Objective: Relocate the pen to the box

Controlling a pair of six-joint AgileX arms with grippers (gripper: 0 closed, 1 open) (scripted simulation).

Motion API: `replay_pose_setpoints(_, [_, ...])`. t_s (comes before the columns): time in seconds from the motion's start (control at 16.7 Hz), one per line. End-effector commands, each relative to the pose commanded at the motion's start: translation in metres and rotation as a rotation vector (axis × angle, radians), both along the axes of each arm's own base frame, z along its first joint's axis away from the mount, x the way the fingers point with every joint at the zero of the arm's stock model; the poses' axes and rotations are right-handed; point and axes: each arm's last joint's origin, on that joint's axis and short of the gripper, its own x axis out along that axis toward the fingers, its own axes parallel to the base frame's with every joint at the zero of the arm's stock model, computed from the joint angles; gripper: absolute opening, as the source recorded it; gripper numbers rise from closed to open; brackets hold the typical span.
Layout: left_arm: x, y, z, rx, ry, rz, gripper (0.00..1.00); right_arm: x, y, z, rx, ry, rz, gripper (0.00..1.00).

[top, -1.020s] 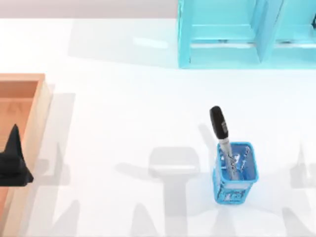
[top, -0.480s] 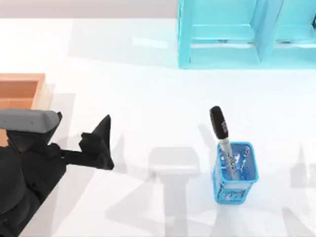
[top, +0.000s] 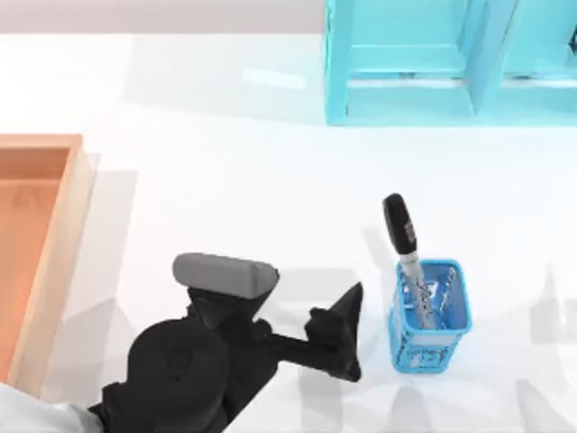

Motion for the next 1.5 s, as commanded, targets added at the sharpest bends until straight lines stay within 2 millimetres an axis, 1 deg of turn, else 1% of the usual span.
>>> replay_pose_setpoints(0.18, [-0.013, -0.023, -0.015, -0.041, 0.02, -0.043, 1.0, 0.0, 0.0, 0.0, 0.0, 0.0, 0.0, 1.0])
replay_pose_setpoints(0.3, [-0.019, -0.033, -0.021, -0.063, 0.024, -0.058, 1.0, 0.0, 0.0, 0.0, 0.0, 0.0, 0.0, 1.0])
replay_pose_setpoints(0.42, [-0.021, -0.037, -0.023, -0.074, 0.024, -0.064, 1.0, 0.0, 0.0, 0.0, 0.0, 0.0, 0.0, 1.0])
replay_pose_setpoints(0.72, [-0.02, -0.036, -0.023, -0.07, 0.025, -0.062, 1.0, 0.0, 0.0, 0.0, 0.0, 0.0, 0.0, 1.0])
replay_pose_setpoints(0.84, [-0.014, -0.043, -0.025, -0.071, 0.026, -0.063, 1.0, 0.0, 0.0, 0.0, 0.0, 0.0, 0.0, 1.0])
replay_pose_setpoints(0.96, [-0.002, -0.057, -0.027, -0.074, 0.024, -0.064, 1.0, 0.0, 0.0, 0.0, 0.0, 0.0, 0.0, 1.0])
replay_pose_setpoints(1.26, [0.037, -0.093, -0.037, -0.077, 0.022, -0.064, 1.0, 0.0, 0.0, 0.0, 0.0, 0.0, 0.0, 1.0])
replay_pose_setpoints(1.38, [0.049, -0.101, -0.041, -0.076, 0.023, -0.064, 1.0, 0.0, 0.0, 0.0, 0.0, 0.0, 0.0, 1.0])
replay_pose_setpoints(1.5, [0.052, -0.103, -0.043, -0.074, 0.024, -0.064, 1.0, 0.0, 0.0, 0.0, 0.0, 0.0, 0.0, 1.0])
